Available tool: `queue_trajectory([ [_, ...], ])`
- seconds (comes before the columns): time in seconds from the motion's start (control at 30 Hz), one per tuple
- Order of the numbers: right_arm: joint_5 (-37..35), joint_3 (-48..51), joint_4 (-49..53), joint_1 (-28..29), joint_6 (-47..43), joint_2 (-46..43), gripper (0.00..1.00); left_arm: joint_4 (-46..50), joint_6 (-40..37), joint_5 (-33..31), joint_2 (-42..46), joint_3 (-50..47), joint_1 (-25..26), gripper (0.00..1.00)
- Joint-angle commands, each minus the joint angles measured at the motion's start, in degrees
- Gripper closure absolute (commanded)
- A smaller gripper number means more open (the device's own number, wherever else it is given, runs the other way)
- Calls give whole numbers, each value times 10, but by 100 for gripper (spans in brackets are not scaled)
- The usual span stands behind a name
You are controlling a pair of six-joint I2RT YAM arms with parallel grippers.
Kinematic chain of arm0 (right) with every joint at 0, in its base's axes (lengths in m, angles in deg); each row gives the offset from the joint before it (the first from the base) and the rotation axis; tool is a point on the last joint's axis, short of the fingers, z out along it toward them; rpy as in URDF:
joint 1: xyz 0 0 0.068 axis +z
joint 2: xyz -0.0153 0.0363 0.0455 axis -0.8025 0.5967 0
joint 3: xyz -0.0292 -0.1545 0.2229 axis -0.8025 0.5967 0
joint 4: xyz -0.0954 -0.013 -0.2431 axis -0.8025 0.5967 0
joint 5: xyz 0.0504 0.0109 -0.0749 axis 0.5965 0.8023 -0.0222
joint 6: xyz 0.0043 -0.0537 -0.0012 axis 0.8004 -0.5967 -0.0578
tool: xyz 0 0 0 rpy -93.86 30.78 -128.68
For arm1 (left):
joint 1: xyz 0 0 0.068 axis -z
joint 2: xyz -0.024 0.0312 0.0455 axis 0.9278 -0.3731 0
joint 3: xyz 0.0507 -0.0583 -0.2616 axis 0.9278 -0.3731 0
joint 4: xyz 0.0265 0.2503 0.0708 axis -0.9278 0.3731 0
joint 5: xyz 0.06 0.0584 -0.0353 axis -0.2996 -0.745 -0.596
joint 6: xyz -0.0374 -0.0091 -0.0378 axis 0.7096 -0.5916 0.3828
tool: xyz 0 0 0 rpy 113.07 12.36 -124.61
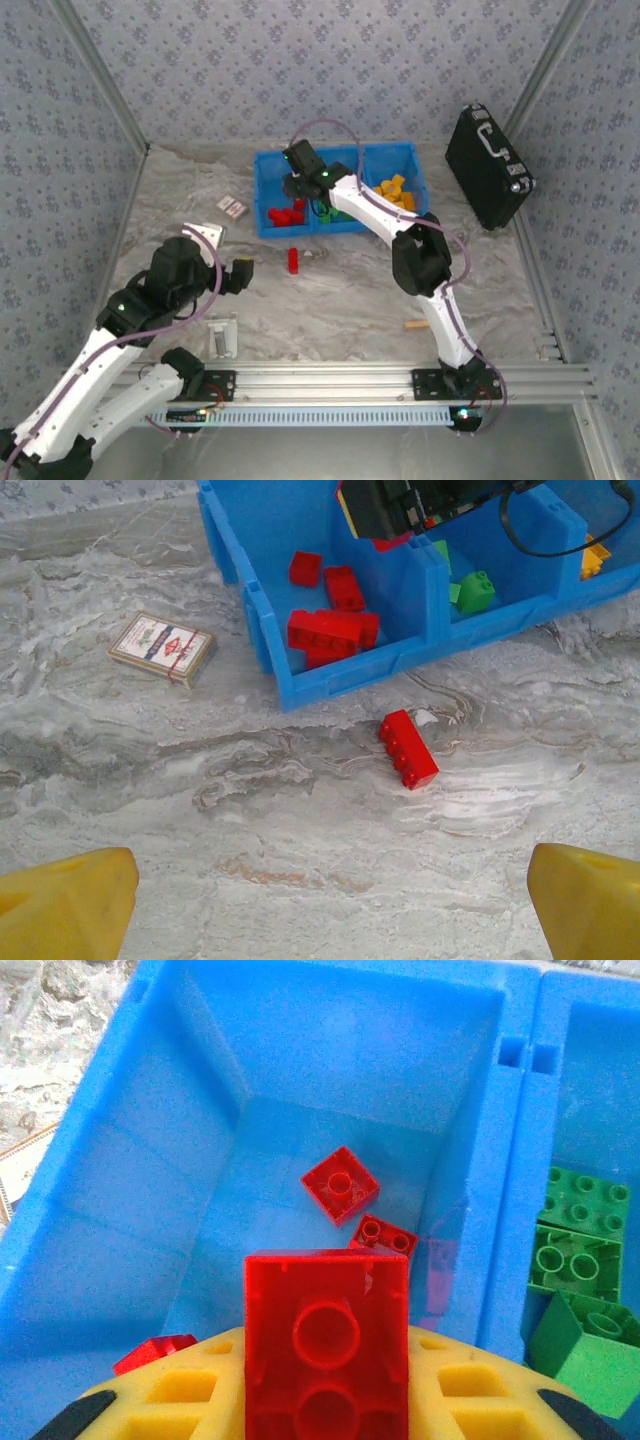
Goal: Sort the legos into containers by color
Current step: Place the lego in the container.
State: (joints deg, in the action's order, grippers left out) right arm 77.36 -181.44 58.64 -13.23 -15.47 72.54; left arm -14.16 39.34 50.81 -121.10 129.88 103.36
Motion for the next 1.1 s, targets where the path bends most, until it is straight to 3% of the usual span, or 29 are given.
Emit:
queue_trajectory([
  [0.0, 27, -31, 21, -4, -16, 31, 70, -19, 8, 11, -8, -4, 2, 0],
  [0.23, 45, -41, 13, -14, -22, 48, 68, -22, 11, 6, -22, -9, 2, 0],
  [0.5, 54, -35, 7, -16, -31, 42, 33, -46, 72, 28, -63, -40, 8, 0],
  [0.6, 57, -6, -9, -18, -40, 13, 29, -75, 102, 27, -70, -56, 19, 0],
  [0.8, 61, 105, -39, -26, -66, -108, 23, -155, 156, 23, -104, -98, 42, 0],
  [1.07, 69, 347, -48, -97, -99, -387, 14, -238, 186, -47, -269, -90, 116, 1],
])
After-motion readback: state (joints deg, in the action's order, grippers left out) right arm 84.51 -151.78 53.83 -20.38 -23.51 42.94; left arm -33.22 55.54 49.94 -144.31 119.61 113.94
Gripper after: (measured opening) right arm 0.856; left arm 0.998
